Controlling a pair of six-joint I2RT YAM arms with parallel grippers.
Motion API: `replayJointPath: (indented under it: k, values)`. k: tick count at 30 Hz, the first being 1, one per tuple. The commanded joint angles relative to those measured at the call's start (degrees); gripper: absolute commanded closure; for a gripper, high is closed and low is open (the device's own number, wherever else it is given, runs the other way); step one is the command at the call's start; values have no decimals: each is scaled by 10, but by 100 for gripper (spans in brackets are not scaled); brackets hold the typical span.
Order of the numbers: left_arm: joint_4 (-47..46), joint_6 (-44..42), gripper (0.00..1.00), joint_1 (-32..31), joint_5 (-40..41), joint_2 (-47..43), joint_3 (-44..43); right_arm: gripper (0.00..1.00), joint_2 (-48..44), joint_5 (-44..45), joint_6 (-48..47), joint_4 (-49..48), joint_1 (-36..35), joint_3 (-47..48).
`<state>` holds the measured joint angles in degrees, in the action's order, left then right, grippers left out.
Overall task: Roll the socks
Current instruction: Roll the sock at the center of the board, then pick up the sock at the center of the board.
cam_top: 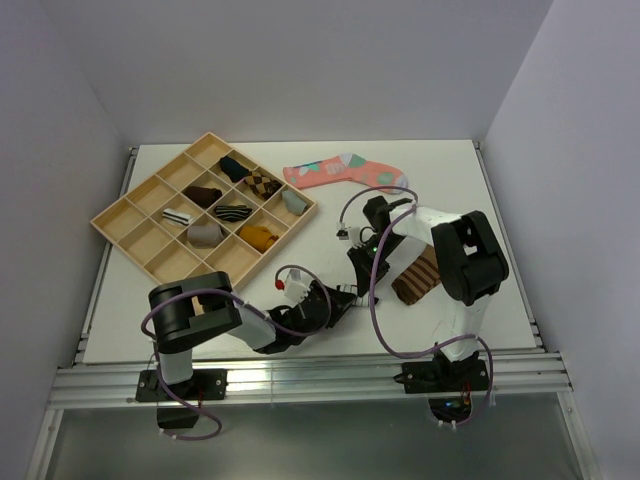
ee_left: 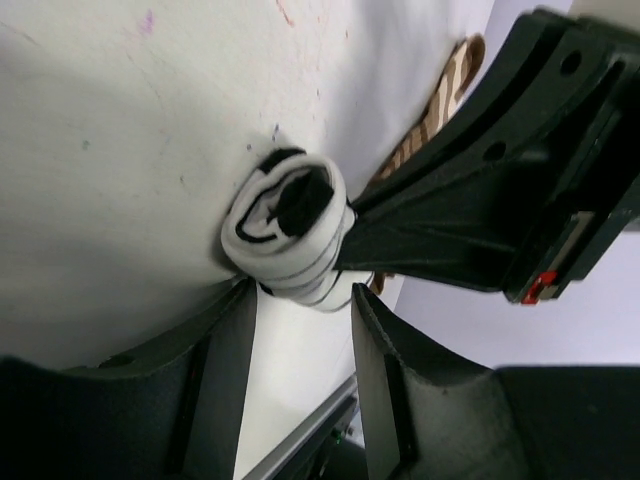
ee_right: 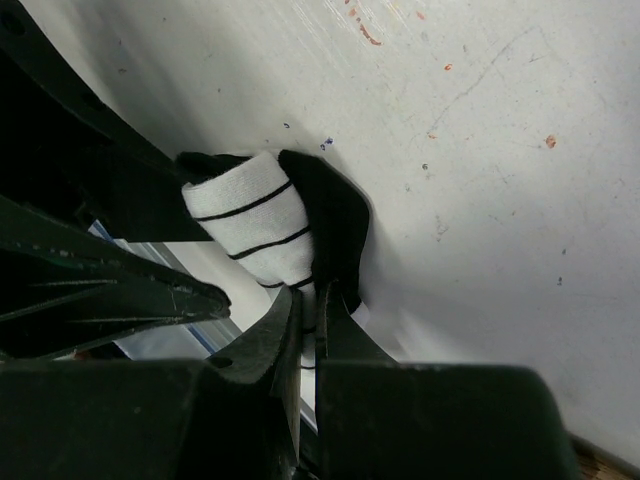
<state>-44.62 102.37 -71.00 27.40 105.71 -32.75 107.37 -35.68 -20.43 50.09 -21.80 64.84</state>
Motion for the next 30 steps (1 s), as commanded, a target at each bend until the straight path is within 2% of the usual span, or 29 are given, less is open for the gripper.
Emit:
replayJointPath:
  k: [1,14,18,21,30]
  values:
    - [33,52,53,-8,58,5,-21,100,13,60,-31,-74,-1,-23]
    - [98,106,51,-10,92,35,-46,100,15,7,-75,-36,4,-25]
    - [156,120,51,-10,102,33,-59,100,18,-6,-96,-23,4,-28]
    - [199,133,52,-10,107,35,-77,100,16,-19,-115,-6,4,-27]
    - [235,164,52,-9,114,51,-85,100,16,-82,-192,74,4,-16]
